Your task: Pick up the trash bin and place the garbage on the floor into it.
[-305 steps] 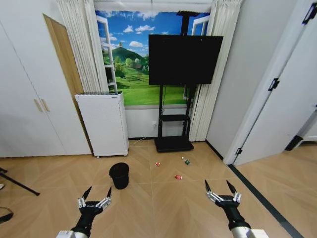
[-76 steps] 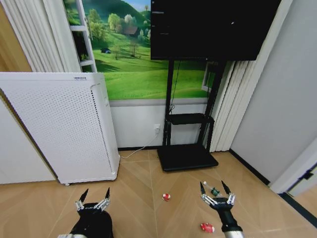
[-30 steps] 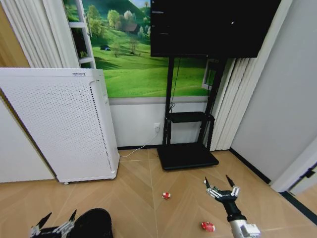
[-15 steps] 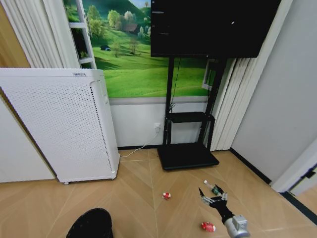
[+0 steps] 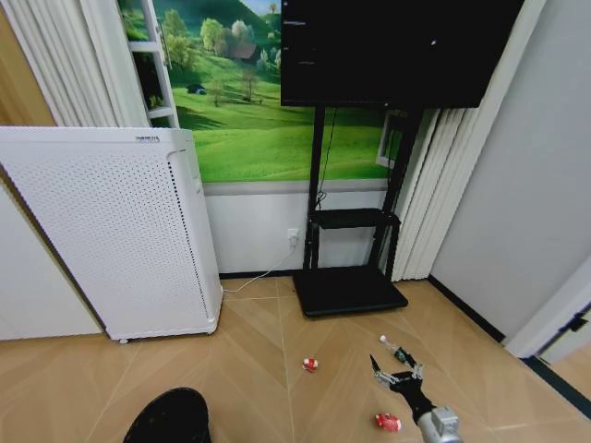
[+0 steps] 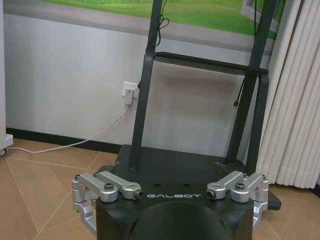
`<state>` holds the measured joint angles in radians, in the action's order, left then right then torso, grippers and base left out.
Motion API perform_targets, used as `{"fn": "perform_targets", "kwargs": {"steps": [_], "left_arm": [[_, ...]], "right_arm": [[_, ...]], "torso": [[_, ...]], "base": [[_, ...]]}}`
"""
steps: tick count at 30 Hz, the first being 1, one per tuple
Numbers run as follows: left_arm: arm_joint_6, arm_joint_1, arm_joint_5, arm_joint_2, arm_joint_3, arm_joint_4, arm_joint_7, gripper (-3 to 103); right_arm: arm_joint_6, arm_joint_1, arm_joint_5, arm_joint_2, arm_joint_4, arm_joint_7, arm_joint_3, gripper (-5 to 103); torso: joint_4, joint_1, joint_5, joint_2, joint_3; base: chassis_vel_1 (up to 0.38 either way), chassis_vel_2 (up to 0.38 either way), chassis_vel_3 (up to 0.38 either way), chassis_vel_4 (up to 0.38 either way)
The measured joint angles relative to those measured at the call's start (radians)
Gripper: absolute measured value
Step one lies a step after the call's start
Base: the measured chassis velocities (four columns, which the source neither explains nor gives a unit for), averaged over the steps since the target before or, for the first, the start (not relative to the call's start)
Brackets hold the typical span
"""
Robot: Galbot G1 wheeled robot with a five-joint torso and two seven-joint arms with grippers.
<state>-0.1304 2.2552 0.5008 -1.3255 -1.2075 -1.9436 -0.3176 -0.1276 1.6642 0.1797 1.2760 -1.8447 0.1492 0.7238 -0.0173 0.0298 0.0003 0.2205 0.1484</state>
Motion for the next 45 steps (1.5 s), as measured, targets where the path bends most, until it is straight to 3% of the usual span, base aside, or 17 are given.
{"fn": "perform_targets", "kwargs": {"steps": [5, 6, 7, 9, 10, 11, 12, 14, 16, 18, 24, 28, 32, 34, 38, 41, 45], "left_arm": [[0.047, -0.001, 0.035, -0.006, 0.023, -0.002, 0.033, 96], [0.128, -0.012, 0.101, -0.020, 0.063, -0.009, 0.091, 96], [0.128, -0.012, 0.101, -0.020, 0.063, -0.009, 0.091, 96], [0.301, -0.030, 0.382, -0.036, 0.156, -0.074, 0.233, 96], [0.301, -0.030, 0.382, -0.036, 0.156, -0.074, 0.233, 96], [0.368, -0.051, 0.534, -0.042, 0.175, -0.110, 0.302, 96], [0.368, -0.051, 0.534, -0.042, 0.175, -0.110, 0.302, 96], [0.496, -0.104, 0.741, -0.039, 0.175, -0.147, 0.441, 96], [0.523, -0.115, 0.775, -0.037, 0.175, -0.150, 0.475, 96], [0.622, -0.155, 0.882, -0.034, 0.177, -0.151, 0.581, 93], [0.754, -0.269, 1.014, -0.029, 0.177, -0.109, 0.739, 97], [0.792, -0.322, 1.070, -0.020, 0.180, -0.086, 0.811, 101], [0.806, -0.363, 1.090, -0.006, 0.192, -0.053, 0.870, 96], [0.813, -0.377, 1.091, 0.001, 0.205, -0.031, 0.905, 86], [0.813, -0.377, 1.089, 0.001, 0.211, -0.021, 0.908, 75], [0.807, -0.376, 1.082, 0.004, 0.211, -0.009, 0.900, 59], [0.802, -0.376, 1.080, 0.012, 0.207, -0.006, 0.890, 54]], "right_arm": [[0.001, 0.000, 0.000, -0.001, -0.003, -0.001, -0.002, 100], [0.003, 0.001, -0.001, -0.003, -0.009, -0.001, -0.005, 100], [0.003, 0.001, -0.001, -0.003, -0.009, -0.001, -0.005, 100], [0.010, 0.006, -0.003, -0.008, -0.020, -0.004, -0.008, 100], [0.010, 0.006, -0.003, -0.008, -0.020, -0.004, -0.008, 100], [0.012, 0.011, -0.004, -0.009, -0.025, -0.005, -0.007, 100], [0.012, 0.011, -0.004, -0.009, -0.025, -0.005, -0.007, 100], [0.012, 0.026, -0.005, -0.013, -0.030, -0.007, -0.001, 100], [0.012, 0.027, -0.005, -0.014, -0.033, -0.008, 0.000, 100], [0.017, 0.029, -0.003, -0.021, -0.039, -0.015, 0.005, 100], [0.024, 0.036, -0.003, -0.026, -0.046, -0.022, 0.009, 100], [0.028, 0.043, -0.006, -0.022, -0.054, -0.024, 0.009, 100], [0.028, 0.049, -0.012, -0.015, -0.057, -0.028, 0.012, 100], [0.028, 0.052, -0.018, -0.013, -0.059, -0.031, 0.016, 100], [0.028, 0.053, -0.019, -0.009, -0.061, -0.035, 0.018, 100], [0.028, 0.055, -0.025, 0.000, -0.063, -0.041, 0.017, 100], [0.028, 0.056, -0.036, 0.009, -0.063, -0.062, 0.012, 100]], "torso": [[-0.0004, 0.000, -0.0001, 0.000, 0.000], [0.0002, 0.000, -0.0006, 0.000, 0.000], [0.0002, 0.000, -0.0006, 0.000, 0.000], [-0.0005, 0.000, -0.0006, 0.000, 0.000], [-0.0005, 0.000, -0.0006, 0.000, 0.000], [-0.0005, 0.000, -0.0001, 0.000, 0.000], [-0.0005, 0.000, -0.0001, 0.000, 0.000], [-0.0006, 0.000, -0.0001, 0.000, 0.000], [-0.0006, 0.000, -0.0001, 0.000, 0.000], [-0.0002, 0.000, -0.0003, 0.001, 0.000], [-0.0003, 0.000, -0.0005, 0.001, 0.000], [-0.0006, 0.000, -0.0004, 0.001, 0.000], [-0.0003, 0.000, -0.0004, 0.001, 0.000], [-0.0005, 0.000, -0.0004, 0.001, 0.000], [-0.0002, 0.000, -0.0004, 0.001, 0.000], [-0.0002, 0.000, -0.0004, 0.001, 0.000], [-0.0003, 0.000, -0.0003, 0.001, 0.000]], "base": [[0.000, 0.000, 0.000, 0.000], [0.000, 0.000, 0.000, 0.000], [0.000, 0.000, 0.000, 0.000], [0.000, 0.000, 0.000, 0.000], [0.000, 0.000, 0.000, 0.000], [0.000, 0.000, 0.000, 0.000], [0.000, 0.000, 0.000, 0.000], [0.000, 0.000, 0.000, 0.000], [0.000, 0.000, 0.000, 0.000], [0.000, 0.000, 0.000, 0.000], [0.000, 0.000, 0.000, 0.000], [0.000, 0.000, 0.000, 0.000], [0.000, 0.000, 0.000, 0.000], [0.000, 0.000, 0.000, 0.000], [0.000, 0.000, 0.000, 0.000], [0.000, 0.000, 0.000, 0.000], [0.000, 0.000, 0.000, 0.000]]}}
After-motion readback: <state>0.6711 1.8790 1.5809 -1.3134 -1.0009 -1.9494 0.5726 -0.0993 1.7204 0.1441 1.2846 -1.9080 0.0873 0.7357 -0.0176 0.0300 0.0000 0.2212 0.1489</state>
